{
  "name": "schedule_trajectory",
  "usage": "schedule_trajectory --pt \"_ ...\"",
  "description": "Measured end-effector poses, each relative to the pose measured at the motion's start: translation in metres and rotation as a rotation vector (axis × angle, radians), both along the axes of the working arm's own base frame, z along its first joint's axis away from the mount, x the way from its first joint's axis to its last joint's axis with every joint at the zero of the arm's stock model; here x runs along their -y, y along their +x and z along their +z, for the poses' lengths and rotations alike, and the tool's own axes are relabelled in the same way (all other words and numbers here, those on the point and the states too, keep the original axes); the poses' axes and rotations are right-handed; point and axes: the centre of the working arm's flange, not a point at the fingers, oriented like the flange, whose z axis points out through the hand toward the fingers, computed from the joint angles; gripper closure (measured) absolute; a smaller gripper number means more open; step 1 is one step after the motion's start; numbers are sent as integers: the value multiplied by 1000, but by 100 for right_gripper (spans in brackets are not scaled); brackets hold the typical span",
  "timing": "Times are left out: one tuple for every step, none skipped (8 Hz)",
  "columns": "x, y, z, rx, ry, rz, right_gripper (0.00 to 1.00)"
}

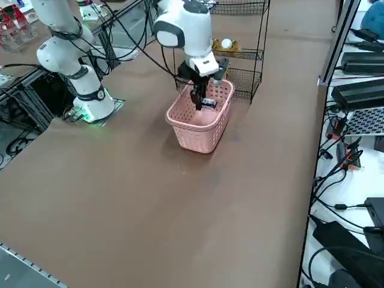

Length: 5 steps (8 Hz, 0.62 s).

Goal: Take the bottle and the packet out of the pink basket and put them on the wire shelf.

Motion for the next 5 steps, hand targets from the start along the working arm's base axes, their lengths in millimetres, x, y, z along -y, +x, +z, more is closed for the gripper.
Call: schedule_trajectory --pt "2 2 21 -13 0 -1 56" --pt "3 5 46 -24 0 -1 56" --pt "3 8 74 -36 1 3 56" --pt "2 12 104 -46 2 7 56" --pt "1 15 133 -51 3 12 56"
